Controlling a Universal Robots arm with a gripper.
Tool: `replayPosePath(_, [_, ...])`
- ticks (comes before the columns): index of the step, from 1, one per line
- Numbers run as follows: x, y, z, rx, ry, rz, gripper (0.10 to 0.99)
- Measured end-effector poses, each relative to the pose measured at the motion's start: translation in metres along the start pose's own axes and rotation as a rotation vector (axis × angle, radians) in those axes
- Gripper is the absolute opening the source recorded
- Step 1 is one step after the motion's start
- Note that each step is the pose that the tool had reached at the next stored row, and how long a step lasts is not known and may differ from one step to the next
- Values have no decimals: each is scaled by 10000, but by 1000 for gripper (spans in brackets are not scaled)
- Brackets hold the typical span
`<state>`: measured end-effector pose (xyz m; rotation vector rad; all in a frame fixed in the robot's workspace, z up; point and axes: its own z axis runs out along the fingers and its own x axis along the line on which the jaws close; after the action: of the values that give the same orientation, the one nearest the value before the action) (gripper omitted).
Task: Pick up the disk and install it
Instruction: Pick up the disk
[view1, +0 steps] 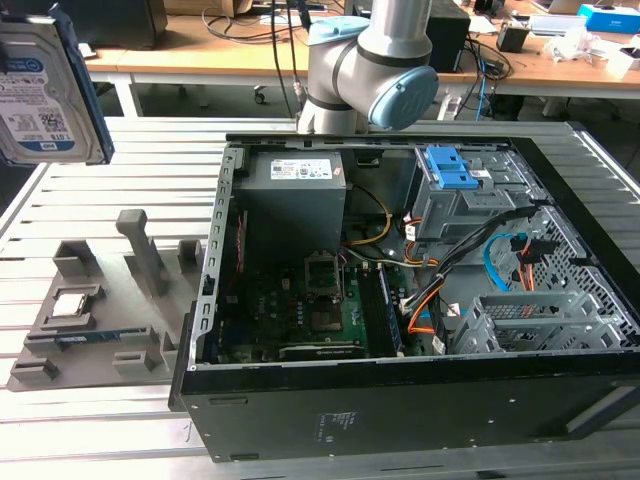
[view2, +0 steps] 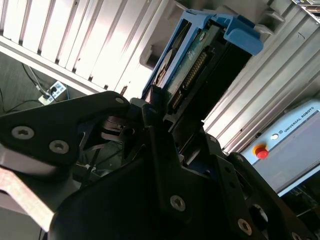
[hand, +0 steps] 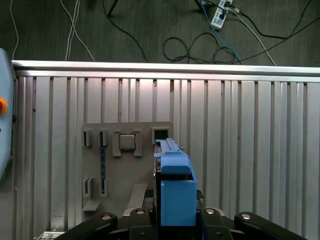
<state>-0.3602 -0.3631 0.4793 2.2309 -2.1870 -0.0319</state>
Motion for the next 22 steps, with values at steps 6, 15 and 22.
replayPosePath(6, [0,-1,-102,-3,-1,0,365])
replayPosePath(15, [0,-4,-258,-8,0,0,365])
replayPosePath(22, [-1,-6,-361,-13,0,0,365])
